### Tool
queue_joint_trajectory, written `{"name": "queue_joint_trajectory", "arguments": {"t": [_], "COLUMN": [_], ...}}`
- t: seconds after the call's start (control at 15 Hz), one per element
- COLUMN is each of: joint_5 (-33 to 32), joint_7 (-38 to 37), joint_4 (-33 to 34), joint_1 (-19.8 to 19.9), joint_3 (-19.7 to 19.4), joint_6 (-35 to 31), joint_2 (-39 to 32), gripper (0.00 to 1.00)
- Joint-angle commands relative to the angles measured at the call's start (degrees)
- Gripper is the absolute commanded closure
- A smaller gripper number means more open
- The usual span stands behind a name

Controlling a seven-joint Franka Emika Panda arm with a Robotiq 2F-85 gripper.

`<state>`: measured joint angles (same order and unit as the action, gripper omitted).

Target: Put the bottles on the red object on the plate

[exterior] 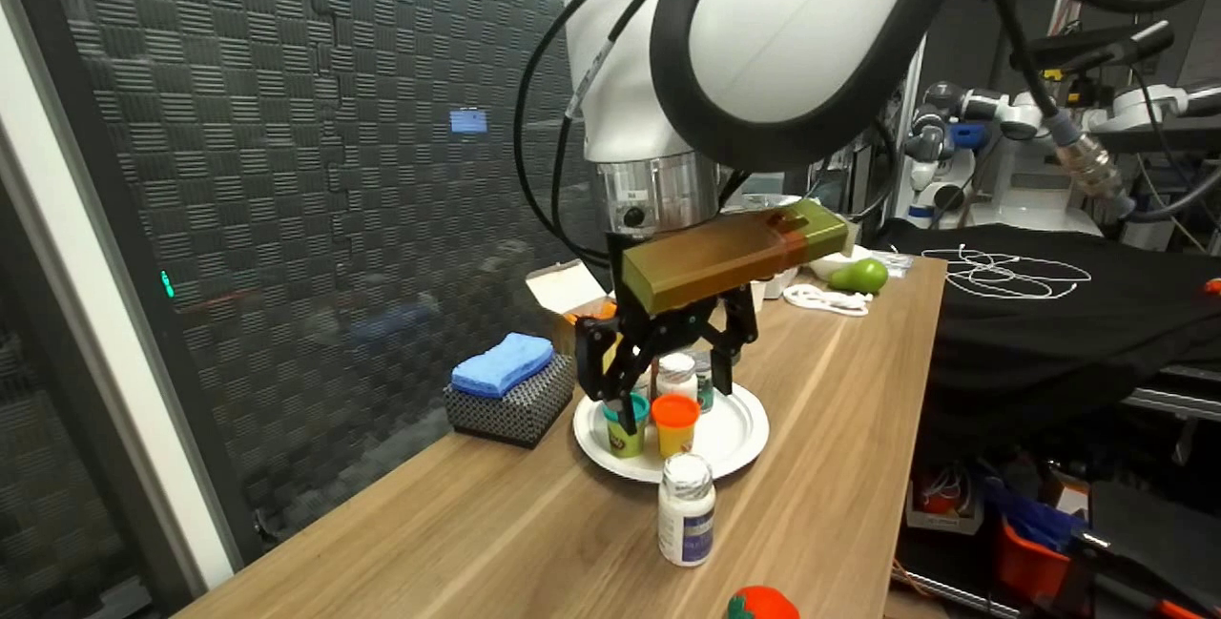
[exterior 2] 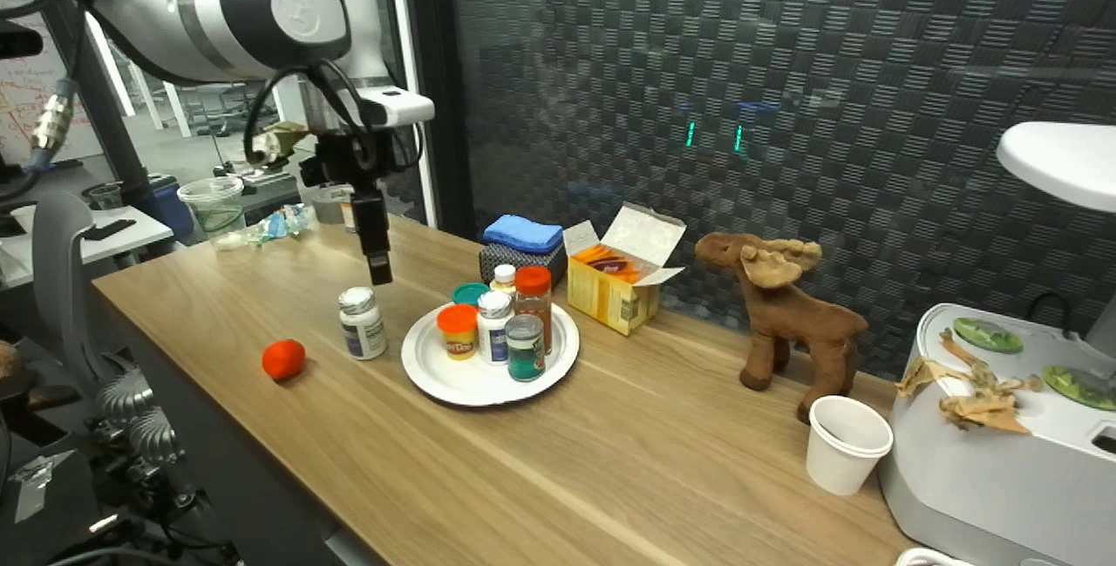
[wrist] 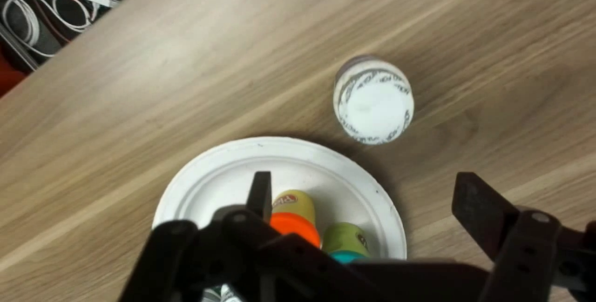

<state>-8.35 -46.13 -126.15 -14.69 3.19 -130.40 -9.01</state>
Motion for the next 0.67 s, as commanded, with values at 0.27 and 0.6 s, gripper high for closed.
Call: {"name": "queue_joint_trajectory", "arguments": {"t": [0.27, 0.6], "joint_5": [0.7, 1.5], "joint_7": [2.3, 7.8], "joint_4": [1.8, 2.3], "joint_1": [1.0, 2.3], "joint_3": [3.4, 2.8], "joint_6": [5.1, 1.6], "joint_2": [-1.0, -4.9], "gripper": [0.0, 0.0]}}
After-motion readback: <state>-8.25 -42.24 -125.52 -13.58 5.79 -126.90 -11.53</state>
